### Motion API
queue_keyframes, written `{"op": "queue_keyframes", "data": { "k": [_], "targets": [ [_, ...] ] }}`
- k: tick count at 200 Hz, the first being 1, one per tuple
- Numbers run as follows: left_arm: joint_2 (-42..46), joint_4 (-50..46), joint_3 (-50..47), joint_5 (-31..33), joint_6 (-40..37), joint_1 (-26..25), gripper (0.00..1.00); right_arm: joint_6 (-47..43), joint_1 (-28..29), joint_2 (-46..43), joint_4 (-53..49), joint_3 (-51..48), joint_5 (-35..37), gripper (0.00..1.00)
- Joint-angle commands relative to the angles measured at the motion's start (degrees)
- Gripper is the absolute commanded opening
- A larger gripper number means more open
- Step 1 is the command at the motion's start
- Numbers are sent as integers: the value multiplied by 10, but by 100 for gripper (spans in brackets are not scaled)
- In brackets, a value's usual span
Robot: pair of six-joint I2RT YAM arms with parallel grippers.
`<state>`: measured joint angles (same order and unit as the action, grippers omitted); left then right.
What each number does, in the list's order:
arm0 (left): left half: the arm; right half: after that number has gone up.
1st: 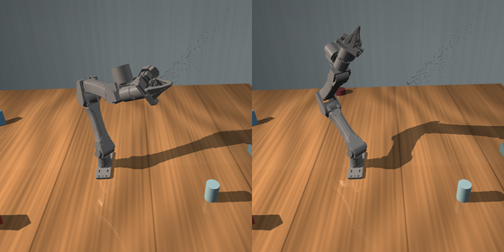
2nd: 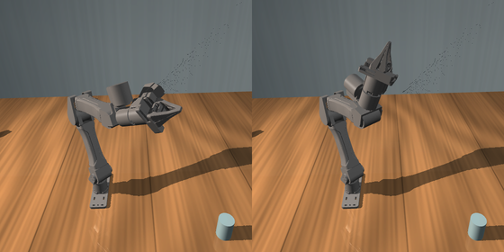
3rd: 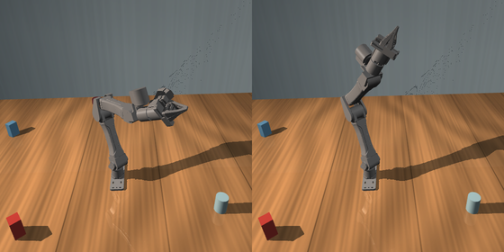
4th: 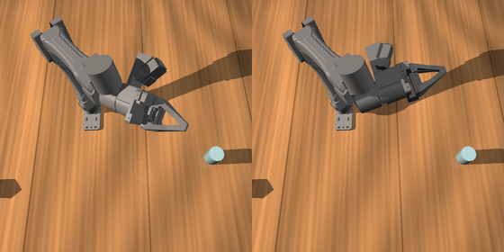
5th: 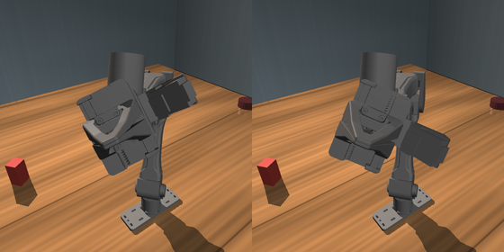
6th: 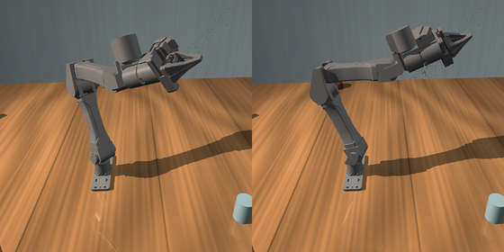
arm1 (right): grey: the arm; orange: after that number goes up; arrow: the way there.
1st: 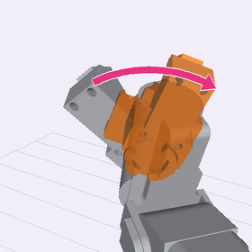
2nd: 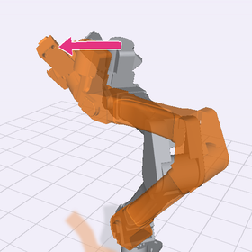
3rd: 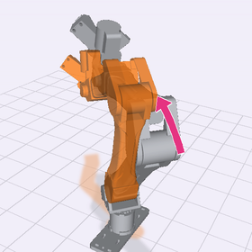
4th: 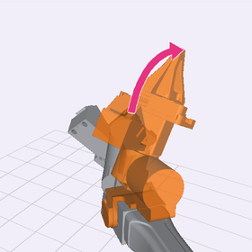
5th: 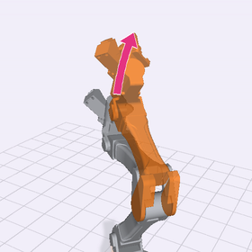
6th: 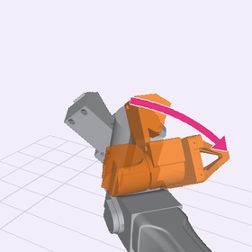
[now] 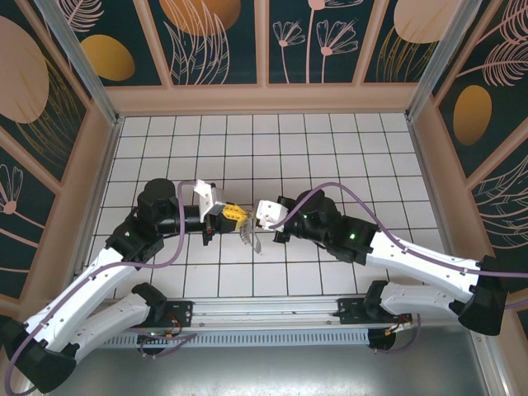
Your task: Put the keys on the keyring
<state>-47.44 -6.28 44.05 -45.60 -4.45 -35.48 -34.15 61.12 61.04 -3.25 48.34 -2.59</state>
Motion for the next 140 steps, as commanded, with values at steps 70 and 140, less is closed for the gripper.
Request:
{"op": "queue_keyframes", "data": {
  "k": [70, 140],
  "targets": [
    [5, 103, -14, -38, 28, -3, 0, 0, -4, 12, -32, 18, -36, 0],
    [20, 90, -19, -9, 26, -3, 0, 45, -5, -55, 8, -9, 32, 30]
  ]
}}
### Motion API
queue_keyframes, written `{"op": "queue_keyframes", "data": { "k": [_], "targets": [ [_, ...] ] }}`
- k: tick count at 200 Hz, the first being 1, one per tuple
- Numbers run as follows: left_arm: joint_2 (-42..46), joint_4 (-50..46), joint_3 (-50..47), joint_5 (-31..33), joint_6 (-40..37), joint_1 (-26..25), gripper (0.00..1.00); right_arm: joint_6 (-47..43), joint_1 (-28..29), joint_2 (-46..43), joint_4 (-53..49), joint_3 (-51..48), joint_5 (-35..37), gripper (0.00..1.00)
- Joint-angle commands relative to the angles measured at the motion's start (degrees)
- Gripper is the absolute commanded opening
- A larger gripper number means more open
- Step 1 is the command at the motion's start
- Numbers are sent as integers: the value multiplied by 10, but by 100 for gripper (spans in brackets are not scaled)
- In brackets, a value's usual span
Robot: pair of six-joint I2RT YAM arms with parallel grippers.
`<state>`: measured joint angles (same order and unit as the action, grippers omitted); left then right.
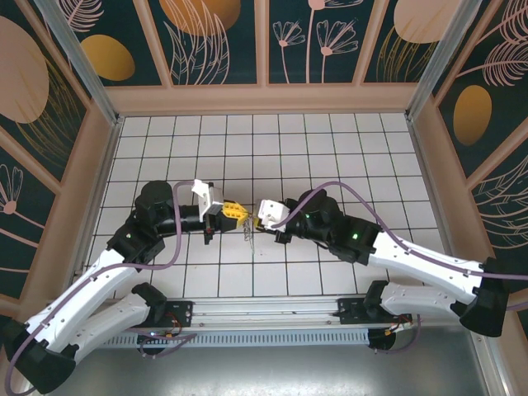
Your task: Put the keys on the keyring
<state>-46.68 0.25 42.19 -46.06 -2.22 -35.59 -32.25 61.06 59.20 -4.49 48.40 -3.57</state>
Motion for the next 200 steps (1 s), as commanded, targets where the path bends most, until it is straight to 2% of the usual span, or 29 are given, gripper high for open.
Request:
{"op": "queue_keyframes", "data": {
  "k": [1, 32, 63, 100, 137, 200],
  "targets": [
    [12, 23, 0, -5, 4, -2, 0, 26, -4, -38, 20, -10, 42, 30],
    [12, 13, 3, -8, -1, -2, 0, 30, -5, -72, 46, -11, 21, 30],
    [16, 18, 2, -10, 0, -2, 0, 31, -5, -90, 75, -16, -50, 30],
    [16, 27, -2, -13, 4, -2, 0, 34, -4, -60, 80, -7, -114, 28],
    [17, 29, -2, -15, 5, -3, 0, 33, -4, -21, 62, 9, -114, 27],
    [10, 34, -3, -19, 8, -2, 0, 31, -4, -20, 81, 6, -123, 20]
  ]
}}
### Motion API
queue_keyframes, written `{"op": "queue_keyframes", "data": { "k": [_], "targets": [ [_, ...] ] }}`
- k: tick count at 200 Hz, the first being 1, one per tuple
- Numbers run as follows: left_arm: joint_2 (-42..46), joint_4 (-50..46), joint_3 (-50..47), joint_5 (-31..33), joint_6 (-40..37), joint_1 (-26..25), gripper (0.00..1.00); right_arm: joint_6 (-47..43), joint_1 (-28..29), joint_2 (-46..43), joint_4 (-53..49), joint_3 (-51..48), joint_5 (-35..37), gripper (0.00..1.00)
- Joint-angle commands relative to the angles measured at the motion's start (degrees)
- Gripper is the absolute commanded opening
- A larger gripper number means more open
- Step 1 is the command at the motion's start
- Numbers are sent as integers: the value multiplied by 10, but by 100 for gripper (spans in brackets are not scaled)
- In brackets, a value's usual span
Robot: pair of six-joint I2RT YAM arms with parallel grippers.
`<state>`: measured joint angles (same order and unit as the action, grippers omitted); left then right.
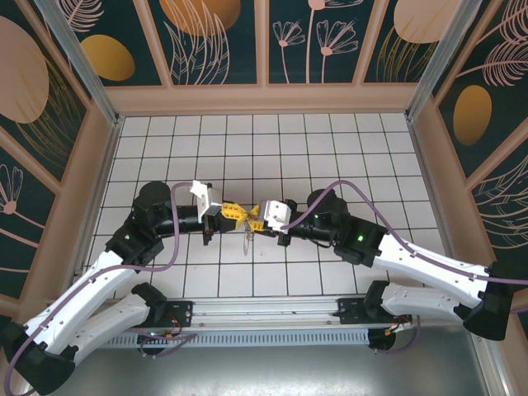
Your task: Put the keys on the keyring
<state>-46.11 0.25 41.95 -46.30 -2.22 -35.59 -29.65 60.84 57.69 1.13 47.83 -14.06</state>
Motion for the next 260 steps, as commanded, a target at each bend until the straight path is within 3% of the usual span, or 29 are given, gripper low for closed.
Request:
{"op": "queue_keyframes", "data": {
  "k": [1, 56, 83, 151, 181, 260],
  "targets": [
    [4, 34, 0, -17, 8, -2, 0, 5, -2, -5, 26, 11, -18, 20],
    [4, 33, -1, -17, 11, -2, 0, 8, -4, -7, 41, 5, -25, 12],
    [4, 31, -1, -16, 10, -3, 0, 6, -4, -6, 46, 4, -25, 0],
    [4, -10, 8, -8, -8, -2, 0, 2, -11, -11, 38, 7, -15, 0],
    [3, -4, 9, -13, -4, -2, 0, 7, -12, -8, 49, 5, -21, 14],
    [-11, 7, 3, -12, -1, -2, 0, 14, -20, -22, 66, -7, -44, 13]
  ]
}}
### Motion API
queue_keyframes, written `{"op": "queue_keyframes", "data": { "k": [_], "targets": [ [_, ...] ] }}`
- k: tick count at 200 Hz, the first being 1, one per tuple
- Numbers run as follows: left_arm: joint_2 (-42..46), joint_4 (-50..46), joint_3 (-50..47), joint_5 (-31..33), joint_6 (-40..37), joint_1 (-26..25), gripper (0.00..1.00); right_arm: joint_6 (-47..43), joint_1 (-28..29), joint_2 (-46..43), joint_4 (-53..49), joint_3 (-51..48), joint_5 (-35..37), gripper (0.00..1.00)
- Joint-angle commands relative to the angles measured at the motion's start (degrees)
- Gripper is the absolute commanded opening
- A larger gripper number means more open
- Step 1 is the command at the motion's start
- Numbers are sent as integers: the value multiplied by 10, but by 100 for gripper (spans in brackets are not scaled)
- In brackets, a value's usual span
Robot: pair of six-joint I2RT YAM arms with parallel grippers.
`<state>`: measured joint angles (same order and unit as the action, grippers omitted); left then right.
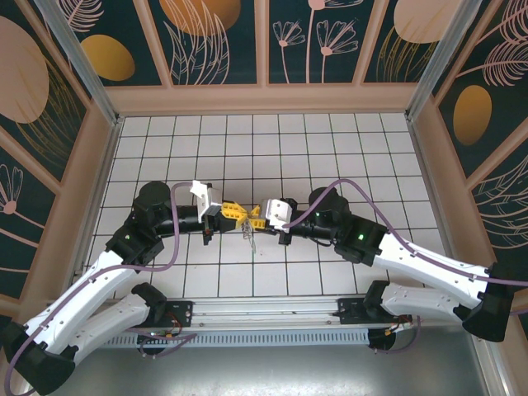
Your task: Put the keys on the keyring
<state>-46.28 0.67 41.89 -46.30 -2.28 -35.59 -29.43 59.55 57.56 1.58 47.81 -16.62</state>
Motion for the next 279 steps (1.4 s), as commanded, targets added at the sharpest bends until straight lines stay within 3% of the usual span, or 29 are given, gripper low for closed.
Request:
{"op": "queue_keyframes", "data": {
  "k": [1, 22, 76, 161, 279],
  "targets": [
    [-10, 3, 4, -12, 0, -2, 0, 12, -7, -21, 61, -7, -19, 13],
    [-14, 9, 6, -14, 6, -2, 0, 13, -19, -19, 63, -4, -36, 0],
    [-7, 4, -3, -8, 4, -2, 0, 27, -38, -8, 67, 0, -56, 0],
    [-13, 7, -1, 0, -3, -2, 0, 28, -39, 10, 34, 9, -14, 0],
    [2, 87, -26, -24, 46, -2, 0, 33, -40, -14, 67, -19, -79, 0]
  ]
}}
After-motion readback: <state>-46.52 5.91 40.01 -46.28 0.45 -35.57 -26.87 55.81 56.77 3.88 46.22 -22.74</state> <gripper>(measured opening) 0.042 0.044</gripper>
